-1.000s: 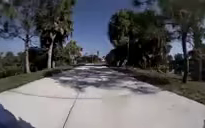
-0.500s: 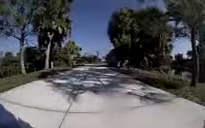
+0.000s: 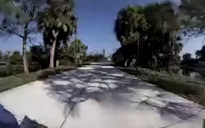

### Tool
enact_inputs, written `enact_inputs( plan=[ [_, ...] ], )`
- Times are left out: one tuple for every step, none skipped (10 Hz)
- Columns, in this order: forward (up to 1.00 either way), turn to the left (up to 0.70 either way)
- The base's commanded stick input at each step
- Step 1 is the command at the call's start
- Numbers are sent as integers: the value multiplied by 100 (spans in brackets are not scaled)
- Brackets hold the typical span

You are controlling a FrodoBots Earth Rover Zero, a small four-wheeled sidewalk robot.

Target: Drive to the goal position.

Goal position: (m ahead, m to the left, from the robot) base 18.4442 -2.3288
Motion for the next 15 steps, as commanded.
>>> enact_inputs(
  plan=[
    [70, 0],
    [70, 0],
    [70, 0],
    [70, 0],
    [70, 0],
    [70, 0],
    [70, 0],
    [70, 35],
    [70, 35],
    [70, 28],
    [70, 5],
    [70, 0],
    [70, 0],
    [70, 0],
    [70, 0]
  ],
)
